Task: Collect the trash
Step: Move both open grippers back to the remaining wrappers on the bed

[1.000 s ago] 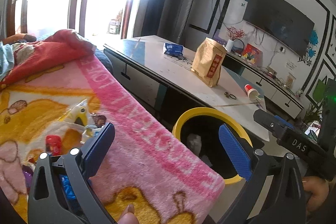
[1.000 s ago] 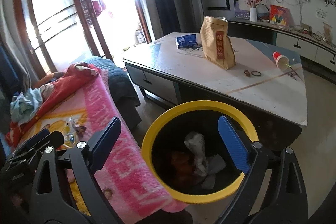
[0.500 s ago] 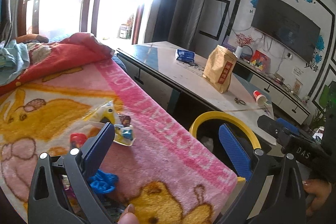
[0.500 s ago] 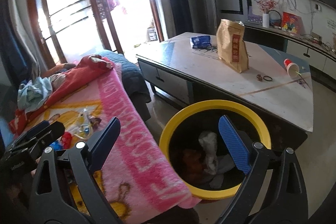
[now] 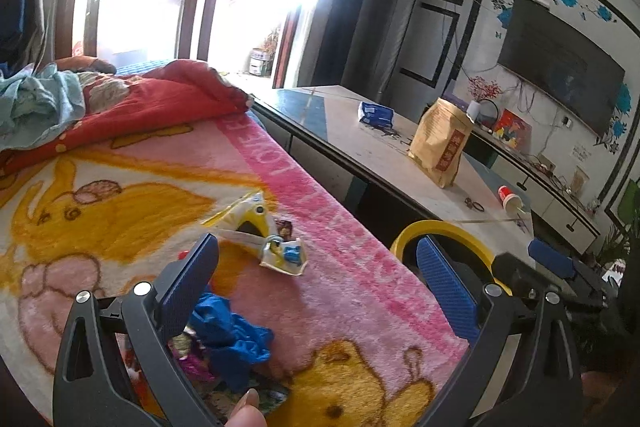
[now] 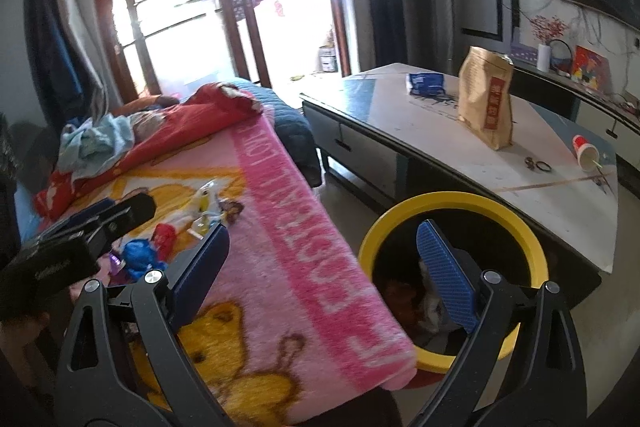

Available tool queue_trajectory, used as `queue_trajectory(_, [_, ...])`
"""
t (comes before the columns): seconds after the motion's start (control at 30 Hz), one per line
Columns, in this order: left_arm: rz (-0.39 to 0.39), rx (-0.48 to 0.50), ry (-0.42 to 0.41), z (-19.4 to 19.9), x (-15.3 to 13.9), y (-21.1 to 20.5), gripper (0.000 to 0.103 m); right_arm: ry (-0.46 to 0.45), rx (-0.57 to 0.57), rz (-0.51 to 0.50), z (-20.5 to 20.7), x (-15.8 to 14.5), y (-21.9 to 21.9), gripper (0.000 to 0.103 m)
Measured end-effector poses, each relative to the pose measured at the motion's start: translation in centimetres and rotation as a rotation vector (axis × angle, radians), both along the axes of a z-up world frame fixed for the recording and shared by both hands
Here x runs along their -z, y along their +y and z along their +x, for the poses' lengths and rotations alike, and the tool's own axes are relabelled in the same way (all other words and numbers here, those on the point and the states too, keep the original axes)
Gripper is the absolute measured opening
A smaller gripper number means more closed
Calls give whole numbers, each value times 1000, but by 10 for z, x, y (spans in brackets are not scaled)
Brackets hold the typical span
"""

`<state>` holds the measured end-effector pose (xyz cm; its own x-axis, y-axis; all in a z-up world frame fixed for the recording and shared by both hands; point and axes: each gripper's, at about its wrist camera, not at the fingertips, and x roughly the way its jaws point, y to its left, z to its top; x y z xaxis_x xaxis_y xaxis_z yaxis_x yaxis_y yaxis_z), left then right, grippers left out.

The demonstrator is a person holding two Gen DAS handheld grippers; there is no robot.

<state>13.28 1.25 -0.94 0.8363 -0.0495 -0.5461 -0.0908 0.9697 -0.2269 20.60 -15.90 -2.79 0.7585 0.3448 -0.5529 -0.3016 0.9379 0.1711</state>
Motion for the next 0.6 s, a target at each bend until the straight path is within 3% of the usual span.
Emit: queue_trajectory(0.6, [-4,-139,-5,-18,-9,68,96,7,-232,-48,-37,5,72,87])
